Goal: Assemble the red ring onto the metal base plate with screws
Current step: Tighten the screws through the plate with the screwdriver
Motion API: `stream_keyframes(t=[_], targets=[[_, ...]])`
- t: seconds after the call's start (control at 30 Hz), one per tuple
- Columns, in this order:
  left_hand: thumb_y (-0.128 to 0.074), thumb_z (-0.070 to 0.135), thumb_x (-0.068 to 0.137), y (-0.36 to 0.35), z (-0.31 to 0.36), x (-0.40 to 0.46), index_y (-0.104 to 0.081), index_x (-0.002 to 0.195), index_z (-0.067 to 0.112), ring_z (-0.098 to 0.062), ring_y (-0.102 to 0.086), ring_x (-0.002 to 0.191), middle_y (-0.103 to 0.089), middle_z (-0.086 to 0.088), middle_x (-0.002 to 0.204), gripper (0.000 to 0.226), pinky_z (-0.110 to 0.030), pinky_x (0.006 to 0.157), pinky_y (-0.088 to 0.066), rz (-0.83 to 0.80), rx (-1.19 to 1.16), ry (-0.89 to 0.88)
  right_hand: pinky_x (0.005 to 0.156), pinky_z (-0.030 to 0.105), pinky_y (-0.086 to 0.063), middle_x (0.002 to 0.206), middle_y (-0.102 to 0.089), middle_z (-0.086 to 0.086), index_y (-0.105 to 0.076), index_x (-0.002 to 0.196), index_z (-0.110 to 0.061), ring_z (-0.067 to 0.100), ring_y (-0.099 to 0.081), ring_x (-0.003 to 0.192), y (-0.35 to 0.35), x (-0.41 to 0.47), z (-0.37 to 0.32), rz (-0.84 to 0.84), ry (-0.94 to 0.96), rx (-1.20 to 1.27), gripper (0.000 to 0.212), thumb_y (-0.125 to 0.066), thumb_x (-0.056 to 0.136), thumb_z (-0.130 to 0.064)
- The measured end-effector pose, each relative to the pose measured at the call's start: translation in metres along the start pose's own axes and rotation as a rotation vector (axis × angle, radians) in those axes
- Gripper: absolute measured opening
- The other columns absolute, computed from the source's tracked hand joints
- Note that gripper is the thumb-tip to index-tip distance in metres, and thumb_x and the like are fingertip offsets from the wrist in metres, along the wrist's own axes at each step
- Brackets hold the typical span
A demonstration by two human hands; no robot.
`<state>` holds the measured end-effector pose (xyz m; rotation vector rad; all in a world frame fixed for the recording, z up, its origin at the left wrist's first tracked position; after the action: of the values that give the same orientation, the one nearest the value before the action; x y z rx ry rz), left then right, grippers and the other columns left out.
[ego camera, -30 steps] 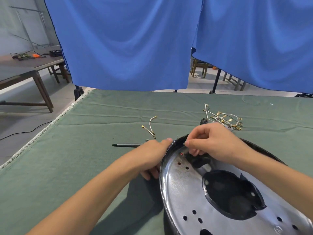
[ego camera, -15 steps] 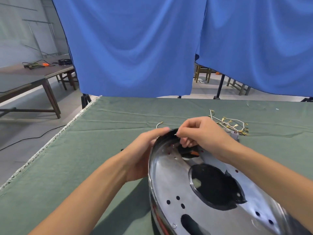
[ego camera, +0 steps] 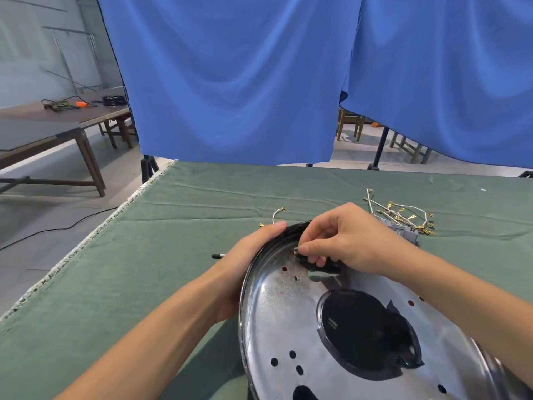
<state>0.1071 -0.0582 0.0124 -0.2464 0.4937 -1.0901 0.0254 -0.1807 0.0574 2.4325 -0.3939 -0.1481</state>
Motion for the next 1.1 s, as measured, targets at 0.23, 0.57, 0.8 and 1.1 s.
stream_keyframes(t=[0.23,0.57,0.8,1.1], targets=[[-0.050,0.038,0.093,0.008,-0.002,0.001,-0.074,0.102,0.008,-0.025,-0.066,0.102,-0.070,-0.017,0.111,0.040,-0.035,0.100,-0.045,0.037,0.090,-0.023,0.048,0.010,-0.041,0.058,-0.069,-0.004,-0.071,0.067,-0.019,0.006,-0.063,0.053,-0.001,0.001,-0.004,-0.068,-0.013,-0.076,0.015,-0.074,0.081,-0.014],[-0.058,0.045,0.084,0.012,-0.001,-0.002,-0.077,0.084,0.016,-0.018,-0.066,0.086,-0.071,-0.007,0.090,0.034,-0.027,0.080,-0.055,-0.053,0.193,0.027,0.048,0.012,-0.043,0.055,-0.068,-0.006,-0.070,0.067,-0.018,0.002,-0.063,0.051,-0.006,0.006,-0.014,-0.126,-0.036,-0.218,0.015,-0.071,0.082,-0.014],[-0.058,0.041,0.081,0.019,0.002,-0.004,-0.078,0.073,0.024,-0.015,-0.067,0.073,-0.073,-0.004,0.080,0.028,-0.028,0.078,-0.051,0.092,0.376,0.007,0.050,0.014,-0.045,0.055,-0.068,-0.006,-0.071,0.069,-0.017,0.001,-0.063,0.052,-0.008,0.007,-0.018,-0.166,-0.060,-0.198,0.014,-0.071,0.083,-0.013],[-0.049,0.035,0.089,0.012,0.011,-0.017,-0.066,0.074,0.018,-0.023,-0.052,0.075,-0.063,-0.007,0.077,0.028,-0.037,0.075,-0.036,0.131,0.494,0.005,0.046,0.011,-0.042,0.054,-0.067,-0.008,-0.070,0.067,-0.018,-0.001,-0.060,0.049,-0.010,0.004,-0.024,-0.175,-0.053,-0.200,0.018,-0.068,0.084,-0.012]])
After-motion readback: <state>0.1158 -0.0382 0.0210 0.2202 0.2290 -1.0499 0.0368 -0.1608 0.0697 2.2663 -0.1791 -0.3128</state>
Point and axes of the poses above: each hand's wrist, its own x-axis towards the middle knuckle, its own y-axis out of the back of the hand, z = x × y, the point moved 3 cm from there along x, towards the middle knuckle
